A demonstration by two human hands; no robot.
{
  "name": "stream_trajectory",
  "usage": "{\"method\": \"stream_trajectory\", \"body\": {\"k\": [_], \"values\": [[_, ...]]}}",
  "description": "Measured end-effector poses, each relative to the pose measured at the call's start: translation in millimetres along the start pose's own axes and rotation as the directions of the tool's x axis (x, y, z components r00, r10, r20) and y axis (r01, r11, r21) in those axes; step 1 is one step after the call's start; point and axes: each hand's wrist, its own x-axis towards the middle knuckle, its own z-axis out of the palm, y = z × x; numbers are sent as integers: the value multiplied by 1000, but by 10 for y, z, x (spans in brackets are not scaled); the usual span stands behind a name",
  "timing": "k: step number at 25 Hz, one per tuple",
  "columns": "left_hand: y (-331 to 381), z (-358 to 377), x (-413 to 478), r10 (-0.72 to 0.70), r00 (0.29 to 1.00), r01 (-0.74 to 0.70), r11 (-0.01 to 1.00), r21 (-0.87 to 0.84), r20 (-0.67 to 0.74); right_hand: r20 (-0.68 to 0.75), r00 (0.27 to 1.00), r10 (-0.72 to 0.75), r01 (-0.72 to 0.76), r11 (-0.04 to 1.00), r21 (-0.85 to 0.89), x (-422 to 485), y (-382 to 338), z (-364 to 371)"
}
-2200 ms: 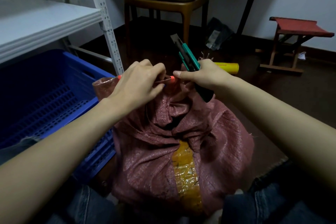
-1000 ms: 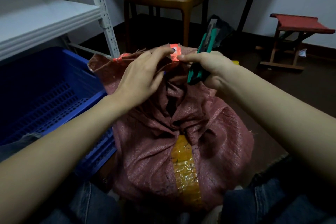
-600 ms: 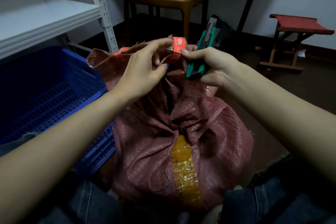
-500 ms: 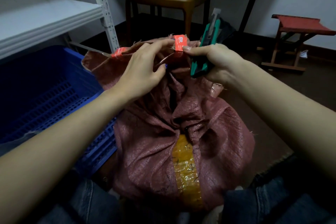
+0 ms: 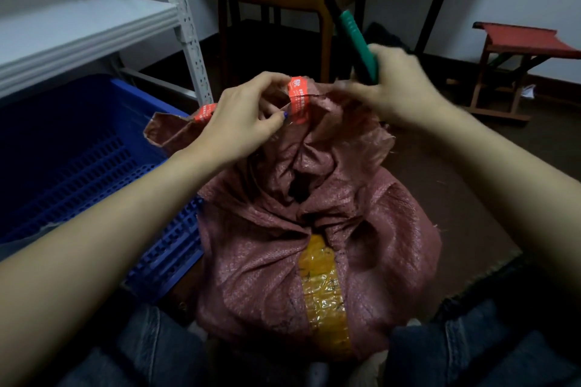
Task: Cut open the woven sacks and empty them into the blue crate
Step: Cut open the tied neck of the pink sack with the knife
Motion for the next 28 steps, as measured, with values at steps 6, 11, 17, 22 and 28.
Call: {"method": "stream_trajectory", "body": {"k": [6, 11, 17, 22, 28], "values": [[-96, -10, 6, -141, 989, 140, 990, -35, -32, 184, 959, -216, 259, 929, -262, -96, 175, -329], [-64, 5, -19, -81, 996, 81, 997, 21, 29, 249, 947, -204, 295, 860, -416, -109, 96, -283], [-34, 13, -32, -10, 996, 5, 998, 61, 84, 225, 941, -251, 334, 787, -518, -88, 93, -224], [-10, 19, -46, 16, 992, -28, 995, 95, 126, 224, 946, -233, 320, 769, -553, -82, 65, -216], [-7, 42, -54, 22, 985, -43, 991, 125, 169, 249, 951, -184, 302, 721, -623, -107, -60, -136]]}}
